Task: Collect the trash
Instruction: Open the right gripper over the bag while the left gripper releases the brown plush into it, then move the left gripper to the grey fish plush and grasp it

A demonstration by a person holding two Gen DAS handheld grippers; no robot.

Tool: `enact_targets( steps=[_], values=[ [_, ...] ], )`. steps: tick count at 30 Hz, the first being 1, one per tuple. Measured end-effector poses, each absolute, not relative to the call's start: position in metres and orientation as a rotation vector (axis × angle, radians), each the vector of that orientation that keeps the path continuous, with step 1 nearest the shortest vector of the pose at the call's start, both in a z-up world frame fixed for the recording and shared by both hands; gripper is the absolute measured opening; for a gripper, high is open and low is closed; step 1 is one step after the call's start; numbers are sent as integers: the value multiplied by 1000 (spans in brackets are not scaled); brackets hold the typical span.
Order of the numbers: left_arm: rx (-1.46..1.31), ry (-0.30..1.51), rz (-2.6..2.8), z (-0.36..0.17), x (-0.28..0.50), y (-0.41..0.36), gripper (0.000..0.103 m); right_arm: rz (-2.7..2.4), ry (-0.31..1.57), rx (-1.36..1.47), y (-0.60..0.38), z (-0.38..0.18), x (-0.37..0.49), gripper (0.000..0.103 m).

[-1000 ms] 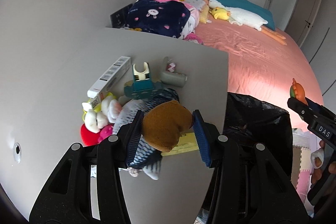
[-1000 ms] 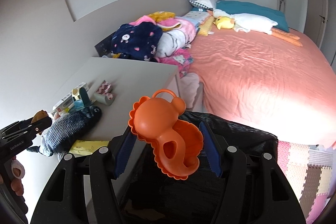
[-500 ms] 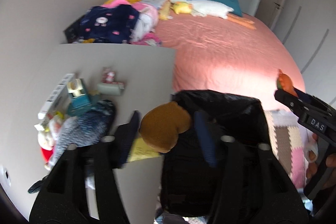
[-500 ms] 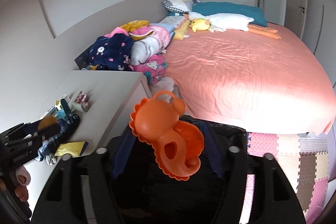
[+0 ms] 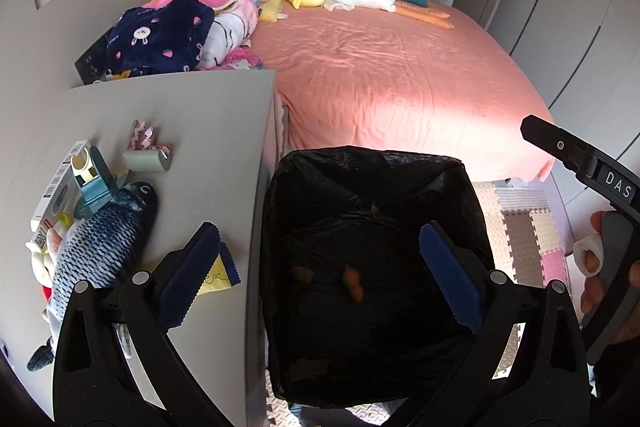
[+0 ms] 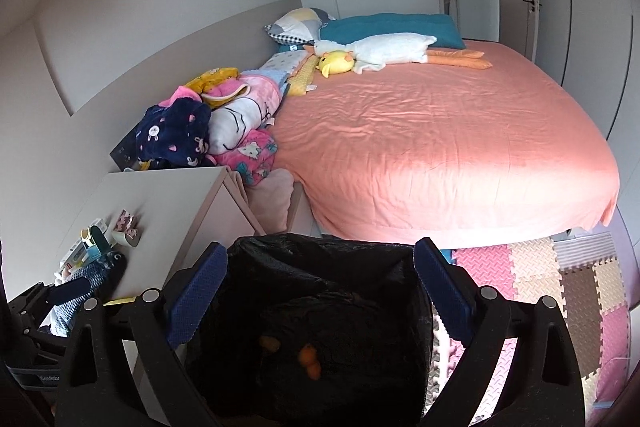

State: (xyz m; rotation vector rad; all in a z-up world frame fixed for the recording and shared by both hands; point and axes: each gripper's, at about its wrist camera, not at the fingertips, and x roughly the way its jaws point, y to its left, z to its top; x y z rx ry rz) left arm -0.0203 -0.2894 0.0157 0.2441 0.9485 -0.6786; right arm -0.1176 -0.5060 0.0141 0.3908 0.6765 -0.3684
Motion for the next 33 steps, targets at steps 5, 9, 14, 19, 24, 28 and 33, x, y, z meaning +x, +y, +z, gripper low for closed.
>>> enact_targets(
  steps=[5,9,14,19,24,28,33],
  values=[
    [245,950,-654,16,-18,-280,97,-348,679,388,-502,14,-114,94],
    [245,945,-627,17,-18,-271,97,-330,686,385,-496,13,-110,94],
    [236,945,-585,15,-11,-258,97,-299,700,379,-487,12,-102,94],
    [224,945,-526,11,-4,-240,97,-263,715,362,-473,10,-92,94],
    [209,941,-471,9,3,-221,97,-231,730,345,-457,9,-80,94],
    [195,938,-426,6,13,-204,97,-207,744,338,-445,7,-69,94],
    [208,933,-348,-3,27,-187,97,-186,756,331,-433,4,-57,94]
  ],
)
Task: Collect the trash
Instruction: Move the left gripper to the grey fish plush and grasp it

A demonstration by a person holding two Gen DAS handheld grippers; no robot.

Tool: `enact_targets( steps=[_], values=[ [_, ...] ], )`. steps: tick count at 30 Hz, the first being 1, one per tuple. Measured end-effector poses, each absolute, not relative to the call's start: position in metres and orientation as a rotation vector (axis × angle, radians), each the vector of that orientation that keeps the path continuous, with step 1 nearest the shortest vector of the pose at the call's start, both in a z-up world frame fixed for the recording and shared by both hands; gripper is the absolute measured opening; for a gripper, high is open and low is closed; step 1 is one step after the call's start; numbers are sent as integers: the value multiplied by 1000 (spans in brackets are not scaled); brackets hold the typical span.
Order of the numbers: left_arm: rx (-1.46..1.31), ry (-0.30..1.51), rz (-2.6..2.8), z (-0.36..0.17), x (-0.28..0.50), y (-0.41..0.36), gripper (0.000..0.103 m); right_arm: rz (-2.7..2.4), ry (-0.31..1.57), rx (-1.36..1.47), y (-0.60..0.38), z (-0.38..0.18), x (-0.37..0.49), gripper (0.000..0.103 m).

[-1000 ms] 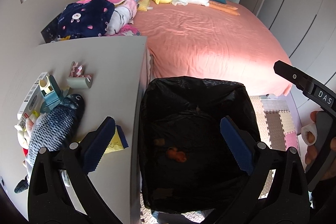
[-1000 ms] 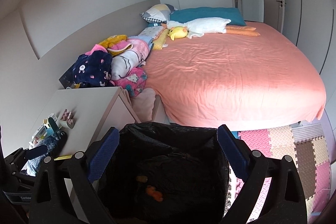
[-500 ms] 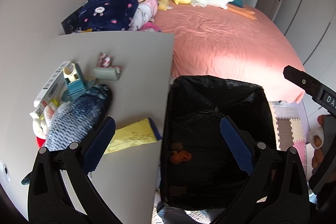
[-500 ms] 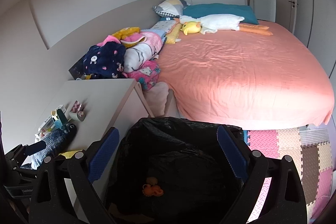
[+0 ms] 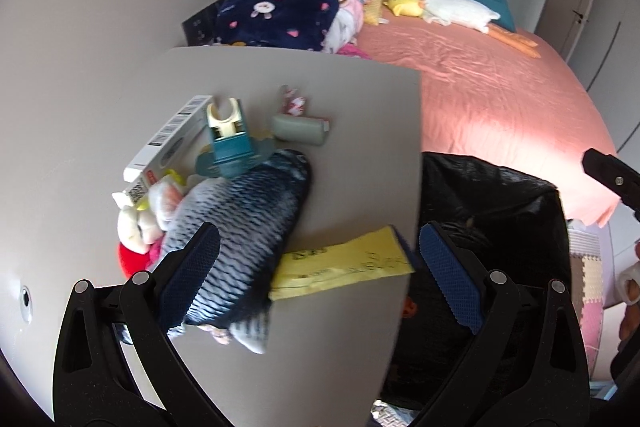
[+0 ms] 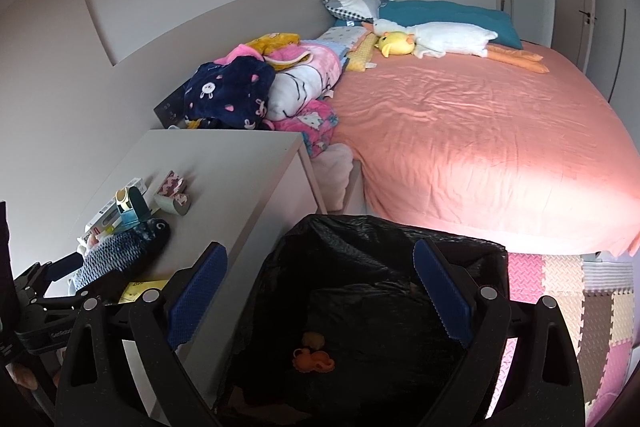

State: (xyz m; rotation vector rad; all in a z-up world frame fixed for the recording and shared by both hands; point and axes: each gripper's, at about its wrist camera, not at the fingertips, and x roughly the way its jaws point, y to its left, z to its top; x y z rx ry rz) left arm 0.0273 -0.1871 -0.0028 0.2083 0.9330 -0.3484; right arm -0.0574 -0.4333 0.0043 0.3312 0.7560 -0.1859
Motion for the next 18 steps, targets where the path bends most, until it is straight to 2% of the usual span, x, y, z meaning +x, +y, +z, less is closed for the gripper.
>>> enact_targets(
  steps=[11,13,15,18],
  values=[
    [216,977,-292,-26,59,-166,96,-185,774,318,-420,1,-42,94],
    [233,982,-276,-31,62,-165,93,-189,778,318,-419,1,-40,94],
    [252,988,-251,-35,64,-165,85,-192,782,317,-419,-1,-38,94],
    [300,978,-225,-41,63,-166,77,-191,791,317,-417,-3,-36,94]
  ],
)
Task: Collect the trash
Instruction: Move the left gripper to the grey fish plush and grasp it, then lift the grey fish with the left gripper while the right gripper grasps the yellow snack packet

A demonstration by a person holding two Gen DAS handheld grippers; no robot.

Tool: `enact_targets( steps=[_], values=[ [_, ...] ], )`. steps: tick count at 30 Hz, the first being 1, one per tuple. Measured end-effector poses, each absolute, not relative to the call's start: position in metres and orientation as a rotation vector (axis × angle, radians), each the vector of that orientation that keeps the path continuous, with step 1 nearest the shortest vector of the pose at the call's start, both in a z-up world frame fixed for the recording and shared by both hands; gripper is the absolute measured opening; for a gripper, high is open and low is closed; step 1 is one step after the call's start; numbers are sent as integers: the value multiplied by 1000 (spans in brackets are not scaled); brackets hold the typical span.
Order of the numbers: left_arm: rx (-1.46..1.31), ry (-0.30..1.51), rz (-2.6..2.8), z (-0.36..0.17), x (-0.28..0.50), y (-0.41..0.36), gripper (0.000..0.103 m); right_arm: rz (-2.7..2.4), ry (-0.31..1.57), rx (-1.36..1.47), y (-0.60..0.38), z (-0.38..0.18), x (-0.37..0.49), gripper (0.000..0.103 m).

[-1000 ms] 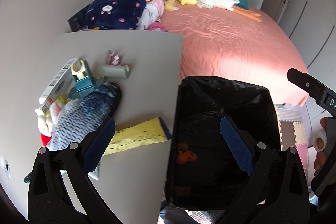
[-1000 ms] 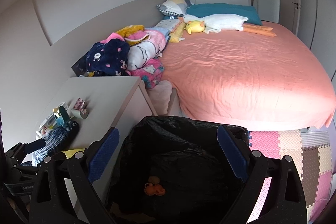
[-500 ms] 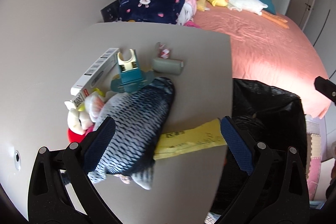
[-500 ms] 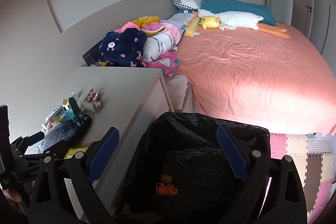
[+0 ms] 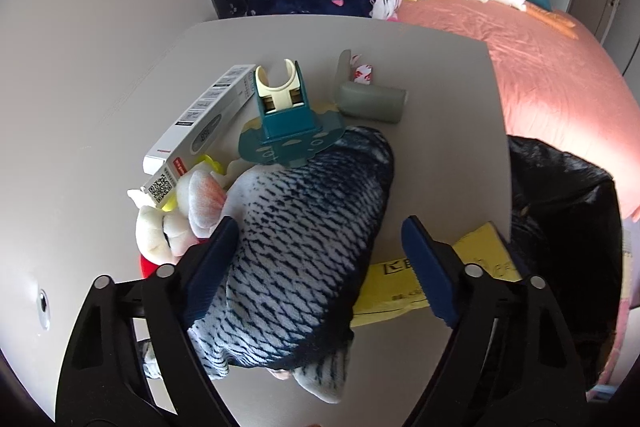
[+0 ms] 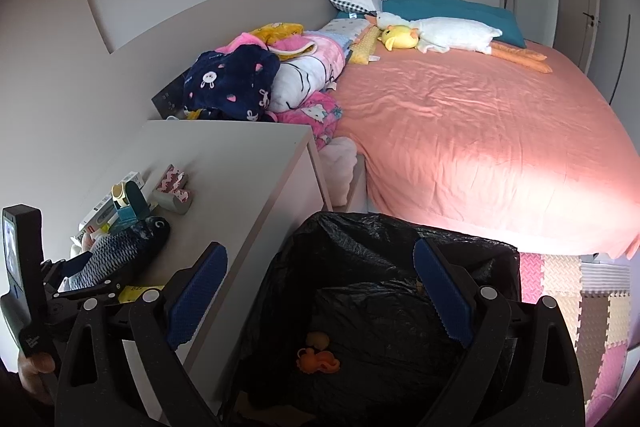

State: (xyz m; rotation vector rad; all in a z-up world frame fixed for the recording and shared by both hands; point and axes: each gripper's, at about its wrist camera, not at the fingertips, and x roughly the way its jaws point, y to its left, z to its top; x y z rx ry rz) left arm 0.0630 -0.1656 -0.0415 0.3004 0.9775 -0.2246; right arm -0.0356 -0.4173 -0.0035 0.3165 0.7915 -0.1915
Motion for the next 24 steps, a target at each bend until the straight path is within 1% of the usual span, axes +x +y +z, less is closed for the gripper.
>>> enact_targets(
  steps=[1,3,4,6,7,9,12,18,24],
  values=[
    [314,972,-215,-44,62,-165,75,-190,793,315,-416,-4,-35,94],
    [327,963,-196,-46,62,-164,61,-185,797,312,-414,-5,-34,94],
    [329,959,-193,-47,62,-162,58,-182,799,311,-413,-5,-33,94],
    [316,952,-197,-47,61,-158,44,-178,802,310,-411,-6,-34,94],
    [302,947,-204,-46,60,-155,41,-176,803,309,-411,-7,-34,94],
    [272,935,-213,-42,58,-150,32,-175,803,308,-409,-6,-34,94],
    [205,924,-250,-33,55,-142,27,-174,801,308,-408,-6,-33,94],
    [156,824,-300,-1,39,-136,27,-162,798,313,-408,-6,-33,94],
    [125,779,-308,32,33,-128,27,-121,795,308,-400,-3,-27,94]
  ],
)
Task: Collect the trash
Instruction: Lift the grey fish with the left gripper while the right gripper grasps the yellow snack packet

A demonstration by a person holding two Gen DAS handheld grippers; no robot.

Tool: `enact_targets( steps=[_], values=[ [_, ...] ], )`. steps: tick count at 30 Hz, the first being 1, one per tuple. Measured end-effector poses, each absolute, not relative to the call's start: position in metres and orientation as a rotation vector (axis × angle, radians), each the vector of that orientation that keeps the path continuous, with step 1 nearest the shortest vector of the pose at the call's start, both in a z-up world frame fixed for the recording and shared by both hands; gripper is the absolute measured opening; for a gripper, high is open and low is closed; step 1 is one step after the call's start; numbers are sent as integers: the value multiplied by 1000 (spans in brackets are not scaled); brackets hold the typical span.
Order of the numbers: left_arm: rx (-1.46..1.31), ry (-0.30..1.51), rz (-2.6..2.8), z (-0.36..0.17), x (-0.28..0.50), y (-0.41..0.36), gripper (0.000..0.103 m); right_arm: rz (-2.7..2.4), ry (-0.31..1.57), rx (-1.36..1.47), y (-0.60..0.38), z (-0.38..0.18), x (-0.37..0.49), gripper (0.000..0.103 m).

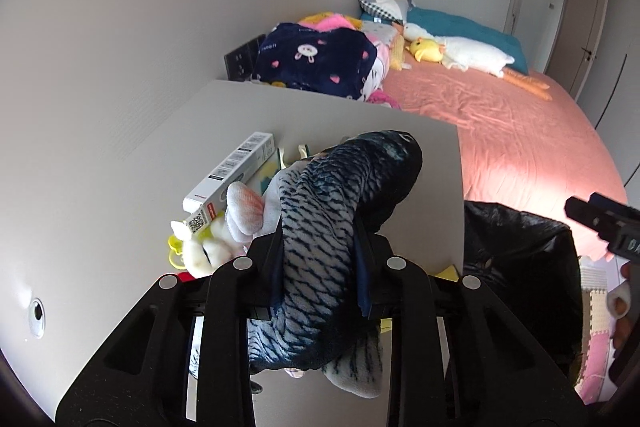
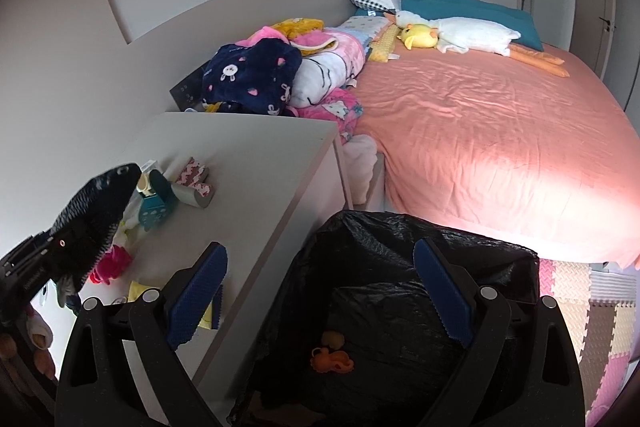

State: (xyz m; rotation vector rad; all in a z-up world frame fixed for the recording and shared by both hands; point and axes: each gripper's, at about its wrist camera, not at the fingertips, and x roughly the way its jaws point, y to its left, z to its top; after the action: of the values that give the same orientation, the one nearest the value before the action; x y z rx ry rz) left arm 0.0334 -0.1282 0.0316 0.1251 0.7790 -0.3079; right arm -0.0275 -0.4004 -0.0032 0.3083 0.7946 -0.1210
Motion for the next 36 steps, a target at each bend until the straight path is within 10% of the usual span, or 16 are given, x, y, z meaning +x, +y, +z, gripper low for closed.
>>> enact_targets(
  steps=[36],
  values=[
    [-84,816,46,37,-25,-1,30,340,957,-65,-238,-46,16,94]
  ],
)
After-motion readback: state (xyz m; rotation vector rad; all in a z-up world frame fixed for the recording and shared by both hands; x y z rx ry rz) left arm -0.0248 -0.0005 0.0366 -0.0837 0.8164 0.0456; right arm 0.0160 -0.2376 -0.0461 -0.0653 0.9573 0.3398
